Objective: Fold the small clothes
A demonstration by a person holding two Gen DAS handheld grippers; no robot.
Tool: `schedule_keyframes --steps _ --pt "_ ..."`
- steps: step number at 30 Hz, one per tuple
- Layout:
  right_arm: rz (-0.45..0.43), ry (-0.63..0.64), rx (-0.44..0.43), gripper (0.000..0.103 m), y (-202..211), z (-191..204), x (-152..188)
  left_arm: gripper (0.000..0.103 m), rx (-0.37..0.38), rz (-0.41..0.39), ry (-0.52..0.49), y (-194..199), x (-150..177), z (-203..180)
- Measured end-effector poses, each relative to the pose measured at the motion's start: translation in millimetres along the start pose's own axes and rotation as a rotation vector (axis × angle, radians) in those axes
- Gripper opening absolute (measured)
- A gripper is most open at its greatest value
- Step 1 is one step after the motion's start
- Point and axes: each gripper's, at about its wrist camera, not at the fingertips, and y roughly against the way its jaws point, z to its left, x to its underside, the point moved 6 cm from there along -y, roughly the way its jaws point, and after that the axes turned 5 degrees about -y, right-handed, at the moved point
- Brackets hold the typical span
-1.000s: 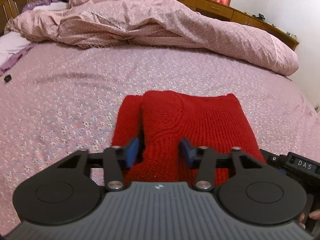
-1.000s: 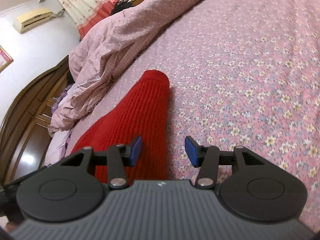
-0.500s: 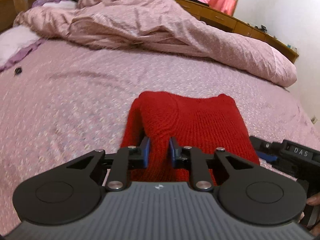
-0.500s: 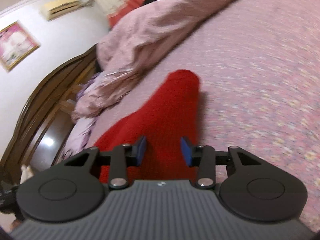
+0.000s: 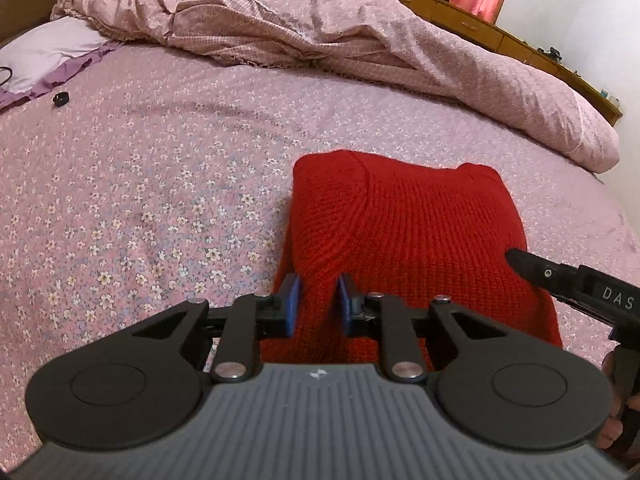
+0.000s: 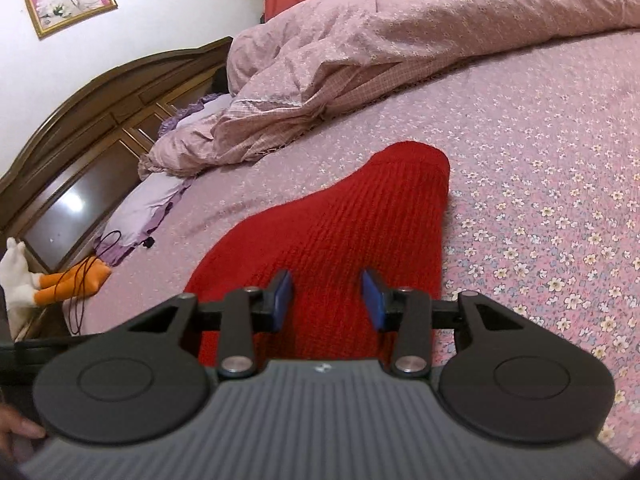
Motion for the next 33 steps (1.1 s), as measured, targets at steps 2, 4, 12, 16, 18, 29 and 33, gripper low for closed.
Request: schedule_keyframes --steps 2,4,12,16,18,29,33 --pt "0.003 -0.002 0.002 0.045 2.2 -0.2 -2.3 0.026 0.003 -0.002 -0.001 0.5 -0.8 -1.8" --pt "0.002 -0.014 0.005 0.053 6.5 -1.4 -5.8 0.029 0.010 -0.004 0.005 0.4 -2.1 -2.8" --pt "0.012 -0.150 -0.026 0.075 24.4 -30.8 -11.3 0.053 -0.015 0.000 0.037 -0.5 -3.2 3.1" --pt "0.051 -0.235 -0.027 0.077 20.5 -54.5 -6.4 0.055 -0.016 0.004 0.039 -1.5 -3.3 4.6" --pt "0.089 -0.287 -0.073 0.077 15.6 -61.5 -1.5 0.056 -0.019 0.007 0.032 -2.6 -3.8 4.5" --pt "0.172 -0.422 -0.205 0.086 -9.2 -73.5 7.0 0.056 -0.021 0.012 0.009 -9.9 -3.6 5.6" --pt "0.194 -0.458 -0.253 0.087 -18.0 -69.8 10.9 0.056 -0.021 0.017 0.011 -11.5 -3.4 7.3"
